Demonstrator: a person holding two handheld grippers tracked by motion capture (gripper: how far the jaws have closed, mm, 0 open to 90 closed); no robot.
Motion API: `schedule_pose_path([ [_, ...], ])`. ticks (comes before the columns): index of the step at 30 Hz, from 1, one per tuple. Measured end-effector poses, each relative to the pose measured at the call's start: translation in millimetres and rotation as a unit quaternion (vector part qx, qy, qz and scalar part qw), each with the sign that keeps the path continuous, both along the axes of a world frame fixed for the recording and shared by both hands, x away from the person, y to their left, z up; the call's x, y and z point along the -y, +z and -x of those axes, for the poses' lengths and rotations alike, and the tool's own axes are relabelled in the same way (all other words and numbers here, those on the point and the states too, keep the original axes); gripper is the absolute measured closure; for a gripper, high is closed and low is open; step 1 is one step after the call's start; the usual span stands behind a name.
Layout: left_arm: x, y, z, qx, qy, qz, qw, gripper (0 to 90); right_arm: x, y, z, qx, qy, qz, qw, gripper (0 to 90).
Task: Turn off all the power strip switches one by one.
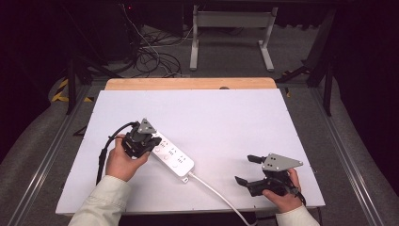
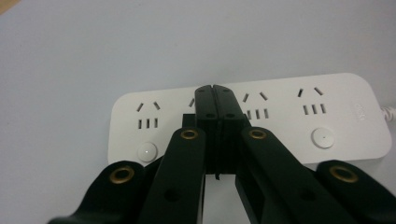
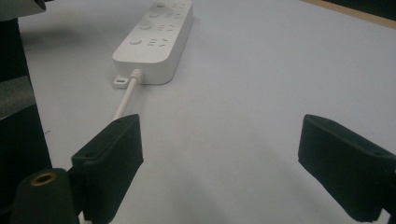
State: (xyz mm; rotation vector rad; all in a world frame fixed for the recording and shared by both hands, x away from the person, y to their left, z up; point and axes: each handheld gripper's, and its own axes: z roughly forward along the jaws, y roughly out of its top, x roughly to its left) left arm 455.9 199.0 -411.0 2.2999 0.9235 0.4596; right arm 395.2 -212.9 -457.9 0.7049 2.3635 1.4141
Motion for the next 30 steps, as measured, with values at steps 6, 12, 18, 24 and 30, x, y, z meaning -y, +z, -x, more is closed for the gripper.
schedule_pose_path([
  [6,-0.4,4.7,0.2,0.003,-0.003,0.003,1.0000,90.0,-0.3,-0.5,-0.3,-0.001,0.001,0.001,1.0000,14.1],
  [12,-6.6,6.1,-2.3,0.019,-0.001,-0.004,0.9998,90.0,-0.2,-0.4,-0.3,-0.001,0.000,0.001,1.0000,14.1],
  [18,-19.6,6.7,-8.6,0.021,0.024,-0.009,0.9994,90.0,0.3,-0.3,-0.3,-0.001,-0.001,0.001,1.0000,14.1],
  [24,-33.2,-4.2,-17.6,0.009,0.056,-0.017,0.9983,90.0,0.1,-0.5,-0.3,-0.001,-0.001,0.002,1.0000,14.1],
  [30,-35.9,-13.9,-24.3,-0.003,0.060,-0.017,0.9980,90.0,0.0,-0.5,-0.4,-0.002,0.000,0.001,1.0000,14.1],
])
